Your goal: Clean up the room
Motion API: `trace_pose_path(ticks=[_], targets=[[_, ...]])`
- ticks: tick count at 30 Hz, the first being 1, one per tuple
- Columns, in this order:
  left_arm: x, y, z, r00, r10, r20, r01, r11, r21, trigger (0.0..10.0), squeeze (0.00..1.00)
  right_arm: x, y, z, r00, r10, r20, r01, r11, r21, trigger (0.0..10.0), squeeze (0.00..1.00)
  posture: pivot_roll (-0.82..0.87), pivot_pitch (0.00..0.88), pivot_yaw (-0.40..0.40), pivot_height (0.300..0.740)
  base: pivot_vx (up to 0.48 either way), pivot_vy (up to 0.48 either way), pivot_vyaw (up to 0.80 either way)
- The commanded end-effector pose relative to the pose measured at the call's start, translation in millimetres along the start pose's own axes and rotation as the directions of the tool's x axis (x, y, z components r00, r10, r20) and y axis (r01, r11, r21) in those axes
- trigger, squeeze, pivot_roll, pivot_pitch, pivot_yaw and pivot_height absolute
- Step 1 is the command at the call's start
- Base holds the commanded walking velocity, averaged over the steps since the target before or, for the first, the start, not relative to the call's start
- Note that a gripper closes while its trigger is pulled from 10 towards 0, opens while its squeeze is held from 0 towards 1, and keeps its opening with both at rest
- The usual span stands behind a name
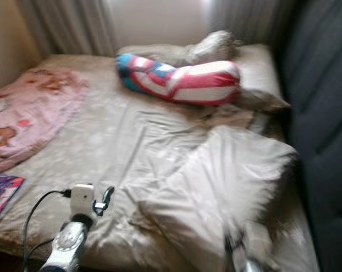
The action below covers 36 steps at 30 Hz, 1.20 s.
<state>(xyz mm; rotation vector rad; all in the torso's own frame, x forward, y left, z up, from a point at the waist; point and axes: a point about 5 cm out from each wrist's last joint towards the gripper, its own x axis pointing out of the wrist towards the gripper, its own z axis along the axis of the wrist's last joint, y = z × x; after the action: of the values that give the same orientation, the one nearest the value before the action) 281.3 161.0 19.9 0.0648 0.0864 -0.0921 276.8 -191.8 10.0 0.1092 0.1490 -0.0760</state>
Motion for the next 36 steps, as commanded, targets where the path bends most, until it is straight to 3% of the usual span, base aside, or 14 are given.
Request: trace_pose_path(ticks=[1,6,9,11,14,15,18,24,27,31,32,35,36], targets=[[-5.8,11.7,-1,0.999,0.031,0.013,-0.031,0.999,0.015,10.0,0.0,-9.5,-2.4,-4,0.999,-0.023,0.023,0.023,1.0,-0.009,10.0,0.0,0.03,0.084,0.005,0.74,0.0,0.0,0.0],[-7.5,11.1,2,0.999,0.033,0.035,-0.034,0.999,0.014,10.0,0.0,-9.8,-3.7,4,0.995,-0.033,0.089,0.034,0.999,-0.005,10.0,0.0,0.02,0.087,0.007,0.74,0.0,0.0,0.0],[-7.7,10.1,3,0.999,0.03,0.043,-0.03,0.999,0.015,10.0,0.0,-12.7,-5.8,0,0.997,-0.045,0.069,0.046,0.999,-0.02,10.0,0.0,0.02,0.089,0.008,0.74,0.0,0.0,0.0],[-8.0,9.9,4,0.998,0.027,0.049,-0.028,0.999,0.017,10.0,0.0,-17.4,-8.5,-8,0.998,-0.059,0.027,0.06,0.998,-0.034,10.0,0.0,0.02,0.091,0.01,0.74,0.0,0.0,0.0],[-8.9,9.8,5,0.999,0.02,0.048,-0.021,1.0,0.023,10.0,0.0,-25.5,-14.1,-33,0.981,-0.122,-0.152,0.119,0.992,-0.032,10.0,0.0,0.02,0.094,0.017,0.74,0.0,0.0,0.0],[-8.8,9.9,5,0.999,0.018,0.047,-0.019,1.0,0.024,10.0,0.0,-26.3,-15.0,-35,0.977,-0.134,-0.165,0.13,0.991,-0.037,10.0,0.0,0.03,0.099,0.019,0.74,0.0,0.0,0.0],[-9.7,12.0,6,0.999,0.014,0.045,-0.015,0.999,0.029,10.0,0.0,-28.8,-15.2,-45,0.952,-0.162,-0.261,0.17,0.985,0.009,10.0,0.0,0.03,0.107,0.03,0.74,0.0,0.0,0.0],[-10.9,15.2,5,0.999,0.005,0.035,-0.007,0.999,0.041,10.0,0.0,-29.1,-17.4,-52,0.92,-0.194,-0.341,0.223,0.974,0.048,10.0,0.0,0.05,0.111,0.039,0.74,0.0,0.0,0.0],[-12.6,18.2,5,1.0,0.004,0.027,-0.005,0.999,0.05,10.0,0.0,-34.9,-27.9,-60,0.86,-0.279,-0.426,0.345,0.935,0.083,10.0,0.0,0.06,0.114,0.048,0.74,0.0,0.0,0.0],[-14.9,20.7,4,1.0,-0.005,0.02,0.004,0.998,0.059,10.0,0.0,-38.0,-30.1,-64,0.84,-0.291,-0.457,0.372,0.923,0.096,10.0,0.0,0.07,0.118,0.059,0.74,0.0,0.0,0.0],[-15.4,21.5,4,1.0,-0.006,0.018,0.005,0.998,0.06,10.0,0.0,-38.8,-30.5,-65,0.835,-0.295,-0.465,0.378,0.921,0.094,10.0,1.0,0.07,0.122,0.066,0.74,0.0,0.0,0.0],[-16.0,23.5,4,1.0,-0.01,0.012,0.009,0.998,0.064,10.0,0.0,-41.9,-31.5,-68,0.814,-0.303,-0.495,0.407,0.906,0.116,10.0,1.0,0.07,0.128,0.075,0.74,0.0,0.0,0.0],[-16.1,23.7,4,1.0,-0.013,0.01,0.012,0.998,0.066,10.0,0.0,-43.1,-31.9,-70,0.808,-0.305,-0.504,0.415,0.902,0.119,10.0,0.84,0.07,0.13,0.079,0.74,0.0,0.0,0.0]])
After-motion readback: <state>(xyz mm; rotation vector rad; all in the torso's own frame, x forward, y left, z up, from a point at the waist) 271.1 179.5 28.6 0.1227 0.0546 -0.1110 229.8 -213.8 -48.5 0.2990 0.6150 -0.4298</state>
